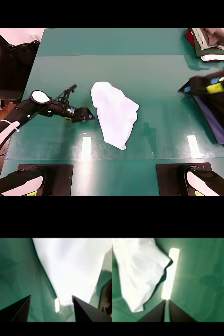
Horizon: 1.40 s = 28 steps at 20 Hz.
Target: Fold the shirts.
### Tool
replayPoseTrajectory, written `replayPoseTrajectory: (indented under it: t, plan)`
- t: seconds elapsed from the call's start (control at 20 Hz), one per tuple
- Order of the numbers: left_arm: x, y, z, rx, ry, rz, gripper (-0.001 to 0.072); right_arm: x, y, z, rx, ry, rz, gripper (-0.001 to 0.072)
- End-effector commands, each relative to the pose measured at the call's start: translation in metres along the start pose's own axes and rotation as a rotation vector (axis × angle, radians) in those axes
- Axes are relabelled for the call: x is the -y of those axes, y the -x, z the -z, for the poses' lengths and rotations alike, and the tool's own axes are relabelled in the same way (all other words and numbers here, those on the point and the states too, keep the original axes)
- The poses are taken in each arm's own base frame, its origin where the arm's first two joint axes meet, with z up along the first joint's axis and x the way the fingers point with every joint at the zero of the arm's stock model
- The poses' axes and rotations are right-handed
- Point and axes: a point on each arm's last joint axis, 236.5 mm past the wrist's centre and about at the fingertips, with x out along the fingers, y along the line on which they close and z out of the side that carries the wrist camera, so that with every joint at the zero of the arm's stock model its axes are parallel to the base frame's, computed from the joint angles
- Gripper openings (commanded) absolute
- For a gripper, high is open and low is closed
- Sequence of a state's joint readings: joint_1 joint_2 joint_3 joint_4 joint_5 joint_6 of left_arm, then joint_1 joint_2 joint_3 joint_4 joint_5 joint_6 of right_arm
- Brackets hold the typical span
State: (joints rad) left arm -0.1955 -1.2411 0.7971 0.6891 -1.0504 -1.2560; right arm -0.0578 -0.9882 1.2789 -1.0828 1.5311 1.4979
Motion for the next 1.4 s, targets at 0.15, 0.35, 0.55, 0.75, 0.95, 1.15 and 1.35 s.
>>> replayPoseTrajectory:
  t: [0.15, 0.35, 0.55, 0.75, 0.95, 1.15, 1.35]
  plan:
    - [0.005, 0.032, -0.113, 0.314, -0.06, -0.056, 0.0614, -0.024, -0.083, 0.066, -0.115, -0.249, -0.283, 0.0483]
    - [-0.004, 0.01, -0.135, 0.253, -0.047, -0.048, 0.0614, -0.032, -0.125, 0.092, -0.142, -0.229, -0.267, 0.0482]
    - [-0.026, -0.014, -0.135, 0.201, -0.009, -0.063, 0.0614, -0.059, -0.164, 0.116, -0.135, -0.152, -0.257, 0.0482]
    - [-0.039, -0.027, -0.131, 0.171, 0.017, -0.069, 0.0614, -0.076, -0.203, 0.151, -0.277, -0.121, -0.234, 0.0482]
    - [-0.041, -0.026, -0.136, 0.189, -0.007, -0.082, 0.0434, -0.09, -0.231, 0.16, -0.352, -0.083, -0.217, 0.0481]
    - [-0.036, -0.024, -0.151, 0.255, -0.022, -0.061, 0.0189, -0.102, -0.239, 0.162, -0.379, -0.058, -0.22, 0.0422]
    - [-0.033, -0.037, -0.147, 0.238, -0.056, -0.068, 0.0031, -0.109, -0.235, 0.158, -0.35, -0.029, -0.23, 0.0303]
